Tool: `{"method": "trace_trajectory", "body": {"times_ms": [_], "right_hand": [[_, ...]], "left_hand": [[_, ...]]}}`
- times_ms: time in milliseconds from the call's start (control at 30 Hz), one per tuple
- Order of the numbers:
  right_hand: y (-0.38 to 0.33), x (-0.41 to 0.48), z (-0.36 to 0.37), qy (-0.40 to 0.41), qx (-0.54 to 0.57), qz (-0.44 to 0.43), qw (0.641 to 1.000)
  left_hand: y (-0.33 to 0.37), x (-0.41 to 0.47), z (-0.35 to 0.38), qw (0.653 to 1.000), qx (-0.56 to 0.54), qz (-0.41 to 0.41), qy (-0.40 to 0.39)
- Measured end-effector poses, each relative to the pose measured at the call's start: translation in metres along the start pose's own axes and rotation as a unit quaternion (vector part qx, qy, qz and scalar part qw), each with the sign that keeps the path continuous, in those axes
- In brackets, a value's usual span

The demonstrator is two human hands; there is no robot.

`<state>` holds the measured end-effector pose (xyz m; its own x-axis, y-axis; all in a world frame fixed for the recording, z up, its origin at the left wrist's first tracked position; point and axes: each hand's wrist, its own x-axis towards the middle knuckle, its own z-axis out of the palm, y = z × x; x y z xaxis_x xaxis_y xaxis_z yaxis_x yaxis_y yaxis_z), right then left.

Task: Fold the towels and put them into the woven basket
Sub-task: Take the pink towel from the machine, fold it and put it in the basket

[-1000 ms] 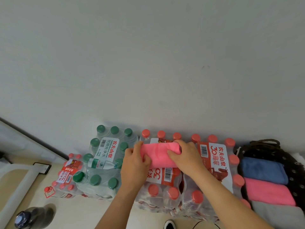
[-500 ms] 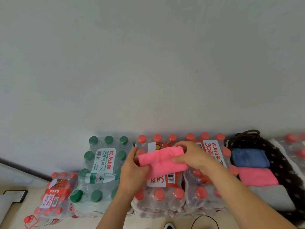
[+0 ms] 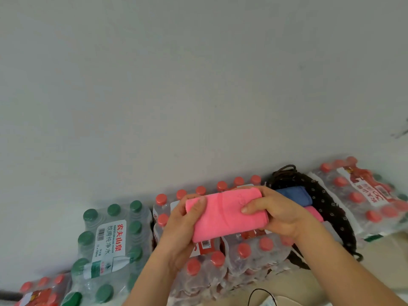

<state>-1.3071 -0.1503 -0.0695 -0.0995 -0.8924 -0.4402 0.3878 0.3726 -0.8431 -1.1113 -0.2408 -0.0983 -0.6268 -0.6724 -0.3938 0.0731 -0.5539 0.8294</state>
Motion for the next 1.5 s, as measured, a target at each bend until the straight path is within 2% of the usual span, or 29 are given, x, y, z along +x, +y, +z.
{"method": "trace_trajectory", "body": {"times_ms": [67, 133, 233, 300, 367, 433, 500, 633, 733, 800, 933, 1100, 1233, 1300, 1333, 1400, 1467, 1500], "right_hand": [[-0.004, -0.012, -0.013, 0.003, 0.018, -0.002, 1.0], [-0.005, -0.024, -0.031, 0.007, 0.024, 0.003, 1.0], [-0.001, -0.042, -0.067, 0.053, 0.0, 0.019, 0.998], [0.005, -0.05, -0.098, 0.101, -0.025, 0.008, 0.995], [0.012, -0.058, -0.13, 0.147, -0.046, -0.011, 0.988], [0.019, -0.066, -0.163, 0.188, -0.055, -0.031, 0.98], [0.024, -0.071, -0.195, 0.211, -0.061, -0.039, 0.975], [0.03, -0.066, -0.247, 0.23, -0.048, -0.016, 0.972], [0.033, -0.049, -0.275, 0.236, -0.033, -0.006, 0.971], [0.038, -0.03, -0.288, 0.263, -0.095, -0.023, 0.96], [0.048, 0.009, -0.291, 0.305, -0.315, -0.048, 0.897], [0.064, 0.031, -0.297, 0.318, -0.373, -0.073, 0.868], [0.072, 0.036, -0.299, 0.316, -0.415, -0.091, 0.849], [0.078, 0.035, -0.299, 0.313, -0.455, -0.094, 0.828], [0.08, 0.034, -0.299, 0.314, -0.48, -0.092, 0.814], [0.082, 0.032, -0.298, 0.332, -0.547, -0.125, 0.758], [0.082, 0.029, -0.294, 0.352, -0.618, -0.202, 0.673], [0.082, 0.029, -0.292, 0.349, -0.64, -0.234, 0.643]], "left_hand": [[-0.003, 0.003, 0.02, 0.995, 0.064, 0.077, 0.02], [-0.008, 0.005, 0.041, 0.974, 0.161, 0.156, 0.031], [-0.022, 0.01, 0.08, 0.933, 0.284, 0.223, -0.005], [-0.039, 0.017, 0.109, 0.918, 0.324, 0.225, -0.027], [-0.057, 0.026, 0.136, 0.928, 0.315, 0.196, -0.033], [-0.074, 0.037, 0.159, 0.96, 0.252, 0.103, -0.065], [-0.088, 0.05, 0.179, 0.972, 0.213, 0.027, -0.097], [-0.112, 0.081, 0.216, 0.947, 0.308, 0.066, -0.068], [-0.122, 0.106, 0.239, 0.929, 0.363, 0.065, -0.031], [-0.131, 0.129, 0.242, 0.913, 0.401, 0.079, 0.008], [-0.143, 0.167, 0.236, 0.865, 0.501, 0.036, 0.021], [-0.147, 0.184, 0.237, 0.815, 0.579, -0.003, 0.018], [-0.158, 0.184, 0.242, 0.762, 0.646, 0.025, 0.046], [-0.163, 0.182, 0.243, 0.72, 0.689, 0.048, 0.067], [-0.167, 0.182, 0.243, 0.687, 0.718, 0.074, 0.078], [-0.173, 0.181, 0.245, 0.626, 0.761, 0.15, 0.076], [-0.175, 0.18, 0.247, 0.585, 0.79, 0.179, 0.043], [-0.175, 0.181, 0.247, 0.571, 0.8, 0.183, 0.032]]}}
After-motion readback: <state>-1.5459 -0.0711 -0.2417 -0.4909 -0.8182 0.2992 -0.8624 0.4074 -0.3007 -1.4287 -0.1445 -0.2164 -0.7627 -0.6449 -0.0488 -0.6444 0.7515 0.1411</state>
